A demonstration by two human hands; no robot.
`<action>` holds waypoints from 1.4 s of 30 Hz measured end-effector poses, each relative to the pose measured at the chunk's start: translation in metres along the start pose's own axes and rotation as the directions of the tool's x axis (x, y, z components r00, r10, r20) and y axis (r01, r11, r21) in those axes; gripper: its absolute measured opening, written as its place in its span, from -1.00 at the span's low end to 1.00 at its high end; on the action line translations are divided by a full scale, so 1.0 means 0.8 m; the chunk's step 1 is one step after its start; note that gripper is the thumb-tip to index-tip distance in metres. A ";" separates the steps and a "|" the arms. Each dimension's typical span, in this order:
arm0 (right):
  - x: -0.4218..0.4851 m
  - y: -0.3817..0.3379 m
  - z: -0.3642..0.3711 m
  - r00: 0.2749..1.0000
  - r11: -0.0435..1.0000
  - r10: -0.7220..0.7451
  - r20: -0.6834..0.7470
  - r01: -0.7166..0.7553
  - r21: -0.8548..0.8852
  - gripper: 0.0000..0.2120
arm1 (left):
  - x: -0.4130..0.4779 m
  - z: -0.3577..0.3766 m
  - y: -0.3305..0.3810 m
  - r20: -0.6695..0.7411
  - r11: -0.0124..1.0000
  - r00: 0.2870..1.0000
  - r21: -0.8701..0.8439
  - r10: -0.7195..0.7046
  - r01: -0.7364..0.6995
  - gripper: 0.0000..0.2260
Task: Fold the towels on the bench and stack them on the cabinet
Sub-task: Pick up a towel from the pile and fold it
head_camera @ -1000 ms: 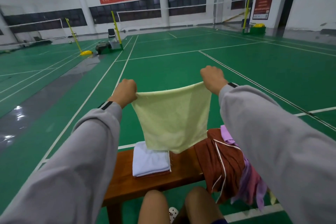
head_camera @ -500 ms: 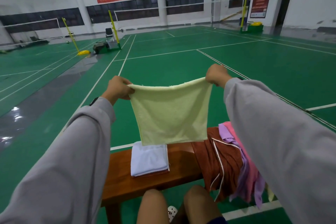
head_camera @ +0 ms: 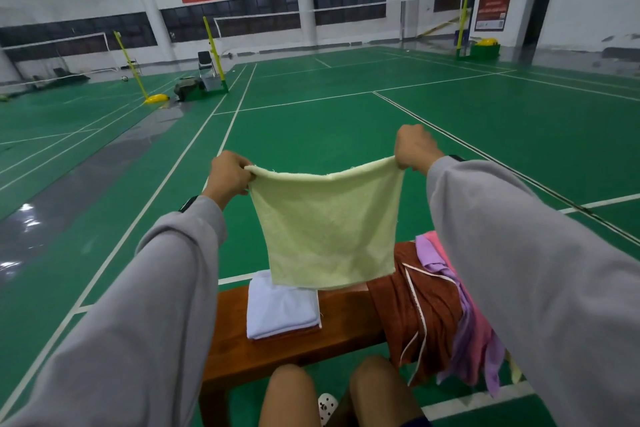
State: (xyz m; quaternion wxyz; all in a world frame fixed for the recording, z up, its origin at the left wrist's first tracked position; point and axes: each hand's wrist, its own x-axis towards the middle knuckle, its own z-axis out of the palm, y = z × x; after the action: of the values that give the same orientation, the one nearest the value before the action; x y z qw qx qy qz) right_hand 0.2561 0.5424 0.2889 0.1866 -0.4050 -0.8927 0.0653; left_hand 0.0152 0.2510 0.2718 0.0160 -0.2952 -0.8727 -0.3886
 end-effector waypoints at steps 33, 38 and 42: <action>0.048 0.057 0.012 0.975 0.992 0.106 -0.195 -0.090 0.087 -0.89 | 0.051 0.092 0.036 -0.203 0.922 0.958 -0.370 -0.201 0.115 -0.74; -0.001 0.097 0.014 0.999 0.992 0.049 -0.023 -0.046 0.116 -0.94 | 0.004 0.097 0.008 -0.083 0.933 0.975 -0.319 -0.205 0.169 -0.77; -0.061 0.135 0.027 0.962 0.970 -0.032 0.270 -0.036 0.242 -0.79 | -0.066 0.101 -0.023 0.225 0.936 0.951 -0.232 -0.213 0.264 -0.81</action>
State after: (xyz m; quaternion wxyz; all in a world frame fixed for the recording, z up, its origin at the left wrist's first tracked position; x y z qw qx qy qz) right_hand 0.3525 0.5784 0.2262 0.1106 -0.3671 -0.8945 0.2298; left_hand 0.0658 0.2703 0.1897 -0.1564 -0.2231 -0.8410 -0.4674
